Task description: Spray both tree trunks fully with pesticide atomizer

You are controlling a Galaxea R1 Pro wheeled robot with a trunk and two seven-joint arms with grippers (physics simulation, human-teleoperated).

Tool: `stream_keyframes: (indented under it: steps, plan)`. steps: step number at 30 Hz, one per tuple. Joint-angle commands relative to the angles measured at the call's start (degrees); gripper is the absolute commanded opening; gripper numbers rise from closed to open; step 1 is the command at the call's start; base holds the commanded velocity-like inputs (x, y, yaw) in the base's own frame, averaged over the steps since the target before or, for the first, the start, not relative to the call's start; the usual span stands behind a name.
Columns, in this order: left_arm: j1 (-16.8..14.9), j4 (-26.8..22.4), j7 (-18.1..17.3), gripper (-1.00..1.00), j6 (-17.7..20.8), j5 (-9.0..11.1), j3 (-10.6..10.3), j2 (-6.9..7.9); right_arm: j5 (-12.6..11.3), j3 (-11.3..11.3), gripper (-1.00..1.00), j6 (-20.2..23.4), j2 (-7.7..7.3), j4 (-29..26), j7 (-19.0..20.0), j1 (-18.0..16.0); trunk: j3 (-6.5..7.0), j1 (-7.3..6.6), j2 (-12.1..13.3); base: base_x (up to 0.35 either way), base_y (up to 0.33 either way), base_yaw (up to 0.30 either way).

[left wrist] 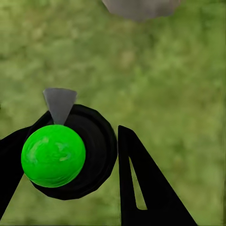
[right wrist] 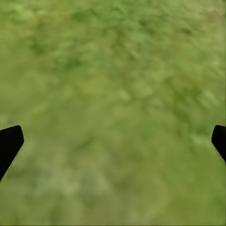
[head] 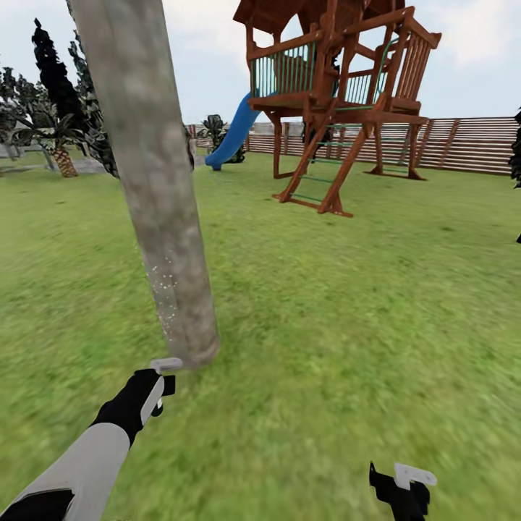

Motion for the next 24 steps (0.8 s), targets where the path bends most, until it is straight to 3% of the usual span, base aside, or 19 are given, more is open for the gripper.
stream_keyframes:
  steps: [1,15,24]
  plan:
    - [0.00,-0.01,0.00,-1.00,0.00,-0.03,0.00,0.00,0.00,0.00,1.00,0.00,0.02,-0.01,0.00,0.01,0.00,0.00,0.00,0.135,-0.270,0.277]
    - [0.00,-0.02,0.00,-1.00,0.00,0.06,-0.01,-0.15,0.00,0.00,1.00,0.00,0.01,0.08,0.03,0.01,0.00,0.00,0.00,0.133,-0.269,0.276]
    - [0.00,-0.02,0.00,-1.00,0.00,0.07,-0.06,-0.18,0.00,0.00,1.00,0.00,0.01,0.06,0.00,-0.01,0.00,0.00,0.00,0.039,-0.274,0.056]
